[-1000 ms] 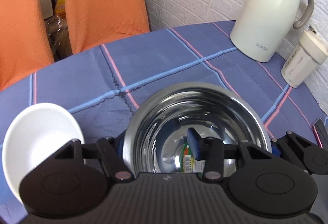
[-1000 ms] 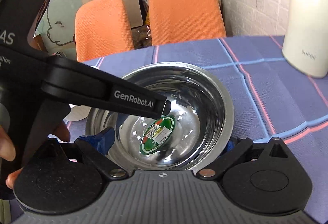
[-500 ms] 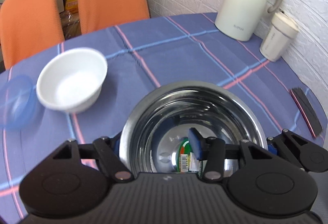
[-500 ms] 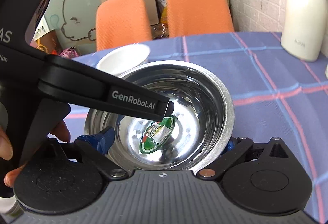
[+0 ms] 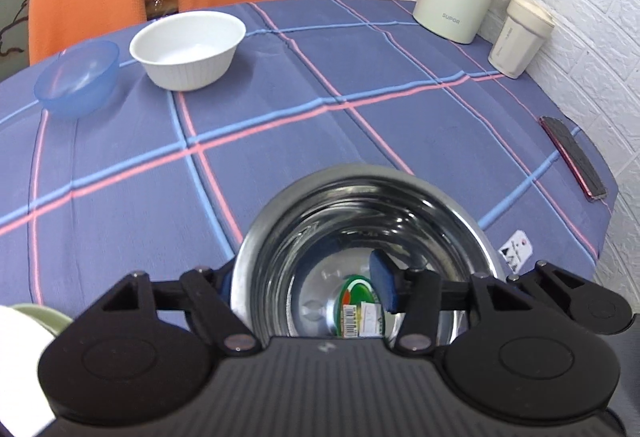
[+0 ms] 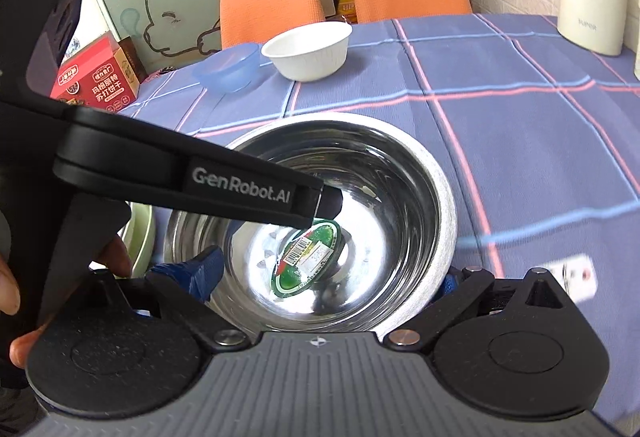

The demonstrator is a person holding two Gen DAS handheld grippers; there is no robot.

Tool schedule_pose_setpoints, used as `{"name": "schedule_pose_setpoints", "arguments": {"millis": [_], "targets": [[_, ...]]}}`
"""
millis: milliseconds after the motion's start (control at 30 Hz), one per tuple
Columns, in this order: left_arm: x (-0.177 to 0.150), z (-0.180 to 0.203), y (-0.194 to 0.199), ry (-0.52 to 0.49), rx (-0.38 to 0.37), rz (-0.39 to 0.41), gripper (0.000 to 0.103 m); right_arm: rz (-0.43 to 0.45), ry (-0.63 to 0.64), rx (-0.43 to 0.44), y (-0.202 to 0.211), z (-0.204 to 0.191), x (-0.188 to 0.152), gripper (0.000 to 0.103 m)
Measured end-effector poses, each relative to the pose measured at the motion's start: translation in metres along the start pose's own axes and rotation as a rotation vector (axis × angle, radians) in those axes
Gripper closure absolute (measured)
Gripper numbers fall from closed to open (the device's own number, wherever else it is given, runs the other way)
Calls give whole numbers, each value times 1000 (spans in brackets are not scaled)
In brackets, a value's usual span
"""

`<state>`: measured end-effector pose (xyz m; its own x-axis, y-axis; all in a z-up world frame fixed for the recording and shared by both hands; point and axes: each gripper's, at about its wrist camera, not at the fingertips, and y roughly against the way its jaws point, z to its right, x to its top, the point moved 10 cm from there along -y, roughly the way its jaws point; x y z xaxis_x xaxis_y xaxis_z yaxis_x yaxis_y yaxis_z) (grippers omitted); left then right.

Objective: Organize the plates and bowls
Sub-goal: 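Lift the steel bowl with the left gripper beside the plate stack, then lower the steel bowl onto the table and open the left gripper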

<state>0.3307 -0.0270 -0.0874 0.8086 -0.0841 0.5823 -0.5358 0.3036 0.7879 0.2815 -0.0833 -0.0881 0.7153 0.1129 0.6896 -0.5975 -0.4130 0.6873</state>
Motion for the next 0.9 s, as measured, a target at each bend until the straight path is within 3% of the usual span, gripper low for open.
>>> {"name": "schedule_pose_setpoints", "arguments": {"millis": [100,267,367,567,733,900], "targets": [[-9,5,2,-1,-16,5,47,-9,-13,0,3,-3,-11,15],[-9,-1,-3,9,21,16,43,-10,28,-6,5,-4,-17,16],[1,-8,18,2,43,90,32,39,5,-10,24,5,-9,16],[20,-24,64,-26,100,222,31,102,-86,-46,50,38,-3,16],[21,-39,74,-3,109,227,31,85,-144,-34,47,50,-2,16],[22,-59,75,4,137,218,31,87,-84,-37,46,45,17,16]]}}
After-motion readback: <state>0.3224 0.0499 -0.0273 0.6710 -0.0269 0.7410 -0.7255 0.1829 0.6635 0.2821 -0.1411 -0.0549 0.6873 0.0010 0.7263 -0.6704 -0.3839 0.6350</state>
